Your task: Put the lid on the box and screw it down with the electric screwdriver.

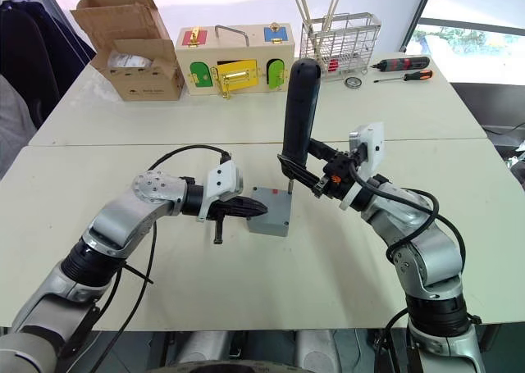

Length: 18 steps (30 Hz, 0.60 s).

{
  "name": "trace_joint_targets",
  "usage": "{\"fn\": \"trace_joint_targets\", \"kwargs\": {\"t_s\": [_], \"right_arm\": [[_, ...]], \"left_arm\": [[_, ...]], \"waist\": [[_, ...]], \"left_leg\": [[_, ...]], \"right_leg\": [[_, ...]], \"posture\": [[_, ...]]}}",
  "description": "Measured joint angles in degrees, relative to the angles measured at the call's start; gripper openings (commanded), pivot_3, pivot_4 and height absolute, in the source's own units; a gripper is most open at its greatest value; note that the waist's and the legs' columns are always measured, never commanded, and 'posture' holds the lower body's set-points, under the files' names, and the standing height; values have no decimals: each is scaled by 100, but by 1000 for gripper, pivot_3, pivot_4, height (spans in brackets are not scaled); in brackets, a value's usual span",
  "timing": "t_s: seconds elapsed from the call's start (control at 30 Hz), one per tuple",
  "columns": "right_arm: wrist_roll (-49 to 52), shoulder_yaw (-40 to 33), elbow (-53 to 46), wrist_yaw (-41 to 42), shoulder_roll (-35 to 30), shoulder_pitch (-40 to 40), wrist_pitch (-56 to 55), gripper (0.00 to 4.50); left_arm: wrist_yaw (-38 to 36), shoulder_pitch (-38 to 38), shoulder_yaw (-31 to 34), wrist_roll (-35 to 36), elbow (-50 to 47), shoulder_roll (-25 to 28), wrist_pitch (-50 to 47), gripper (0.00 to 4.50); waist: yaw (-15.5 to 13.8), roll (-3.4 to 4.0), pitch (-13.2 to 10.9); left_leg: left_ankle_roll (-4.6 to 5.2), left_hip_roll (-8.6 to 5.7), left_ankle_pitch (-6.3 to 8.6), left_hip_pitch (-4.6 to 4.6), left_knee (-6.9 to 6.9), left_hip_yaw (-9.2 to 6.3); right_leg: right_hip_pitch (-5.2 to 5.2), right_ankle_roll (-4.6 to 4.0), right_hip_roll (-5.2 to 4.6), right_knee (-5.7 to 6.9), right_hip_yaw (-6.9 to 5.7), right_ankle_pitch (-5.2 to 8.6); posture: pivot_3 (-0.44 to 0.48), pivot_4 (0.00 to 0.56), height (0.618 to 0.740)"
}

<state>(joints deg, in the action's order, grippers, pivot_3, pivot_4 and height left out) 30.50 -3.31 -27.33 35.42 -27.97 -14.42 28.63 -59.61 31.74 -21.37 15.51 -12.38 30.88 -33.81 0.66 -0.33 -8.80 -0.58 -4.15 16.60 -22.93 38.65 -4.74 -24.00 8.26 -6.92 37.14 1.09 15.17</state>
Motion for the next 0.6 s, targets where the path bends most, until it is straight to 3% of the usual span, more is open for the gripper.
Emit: {"fn": "trace_joint_targets", "kwargs": {"t_s": [0.13, 0.6], "right_arm": [[-29, 30, 67, 2, 9, 68, -85, 1903], [-331, 317, 222, -1, 202, 116, -495, 1903]], "left_arm": [[-12, 1, -29, -10, 6, 9, -74, 0], [-30, 48, -34, -5, 5, 8, -303, 0]], "waist": [[0, 0, 2], [2, -8, 49]], "left_leg": [[34, 1, 20, 85, -50, 2], [33, 6, 20, 87, -58, 0]], "right_leg": [[82, 0, 2, -53, 0, 2], [93, 0, 10, -82, 0, 2]], "posture": [[0, 150, 730], [0, 150, 730]]}}
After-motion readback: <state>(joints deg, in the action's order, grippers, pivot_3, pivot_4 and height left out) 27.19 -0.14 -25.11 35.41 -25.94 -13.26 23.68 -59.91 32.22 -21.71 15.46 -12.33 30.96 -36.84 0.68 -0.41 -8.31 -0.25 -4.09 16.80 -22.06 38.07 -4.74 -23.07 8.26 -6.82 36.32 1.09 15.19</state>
